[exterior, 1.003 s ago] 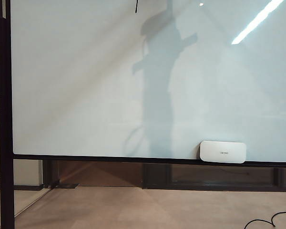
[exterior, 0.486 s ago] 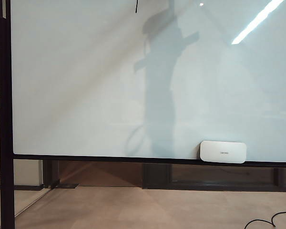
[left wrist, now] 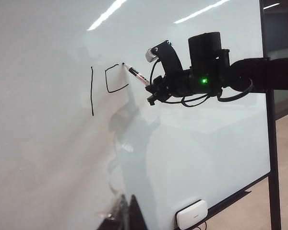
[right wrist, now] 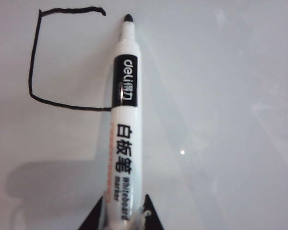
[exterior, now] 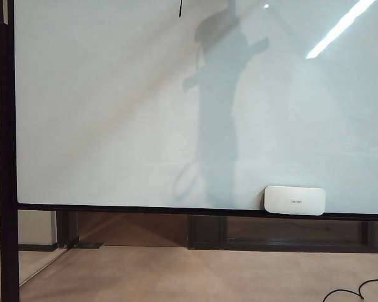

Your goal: Reach to the right to find the marker pen, pick it up, and write the number 19 on the whiteboard.

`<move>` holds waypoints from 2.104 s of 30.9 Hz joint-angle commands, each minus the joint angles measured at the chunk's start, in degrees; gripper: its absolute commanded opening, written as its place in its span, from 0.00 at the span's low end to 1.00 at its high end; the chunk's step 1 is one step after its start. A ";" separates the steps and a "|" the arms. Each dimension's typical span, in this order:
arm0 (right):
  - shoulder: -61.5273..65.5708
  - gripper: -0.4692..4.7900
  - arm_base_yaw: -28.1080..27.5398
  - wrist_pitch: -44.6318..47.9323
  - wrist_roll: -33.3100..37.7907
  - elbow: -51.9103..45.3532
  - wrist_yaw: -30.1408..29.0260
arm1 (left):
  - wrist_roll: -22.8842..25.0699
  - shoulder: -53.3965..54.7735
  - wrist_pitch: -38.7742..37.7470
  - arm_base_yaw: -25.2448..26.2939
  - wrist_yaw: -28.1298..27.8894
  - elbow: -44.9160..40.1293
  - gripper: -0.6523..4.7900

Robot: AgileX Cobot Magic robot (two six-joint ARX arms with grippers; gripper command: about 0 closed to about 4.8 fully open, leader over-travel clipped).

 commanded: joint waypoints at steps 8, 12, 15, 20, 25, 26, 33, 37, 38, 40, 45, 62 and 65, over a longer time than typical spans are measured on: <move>1.62 0.08 0.00 -2.38 0.48 0.31 3.17 | 0.00 0.07 0.24 -0.07 0.20 0.28 0.11; 1.68 0.08 -0.02 -7.06 1.73 0.26 4.00 | 0.11 0.07 0.24 -0.07 0.20 0.28 0.11; 1.70 0.08 -0.04 -10.01 3.06 0.15 4.15 | 0.15 0.07 0.24 -0.07 0.20 0.28 0.11; 2.45 0.09 -0.09 -14.01 4.07 0.00 4.15 | 0.15 0.07 0.24 -0.07 0.20 0.28 0.11; 3.93 0.08 -0.09 -16.39 5.18 -0.09 4.15 | 0.15 0.07 0.24 -0.09 0.20 0.31 0.11; 4.33 0.09 -0.09 -16.44 5.27 -0.13 4.15 | 0.15 0.07 0.24 -0.07 0.20 0.31 0.11; 5.38 0.08 -0.09 -17.44 6.34 -0.28 4.17 | 0.13 0.07 0.24 -0.09 0.20 0.31 0.11; 5.38 0.09 -0.09 -16.79 6.32 -0.42 4.09 | 0.15 0.07 0.24 -0.07 0.20 0.31 0.11; 5.38 0.09 -0.09 -16.61 6.29 -0.42 3.89 | 0.15 0.07 0.24 -0.07 0.20 0.31 0.11; 5.38 0.08 -0.09 -16.39 6.27 -0.42 3.08 | 0.17 0.07 0.24 -0.07 0.20 0.31 0.11; 5.60 0.08 -0.09 -15.19 6.05 -0.42 1.05 | 0.17 0.07 0.20 -0.07 0.20 0.28 0.11; 7.48 0.09 -0.09 -11.69 5.79 -0.42 -5.88 | 0.17 0.07 -0.13 -0.07 0.00 0.31 0.11; 7.72 0.08 -0.09 -11.08 5.77 -0.42 -7.52 | 0.17 0.07 -0.13 -0.07 0.00 0.31 0.11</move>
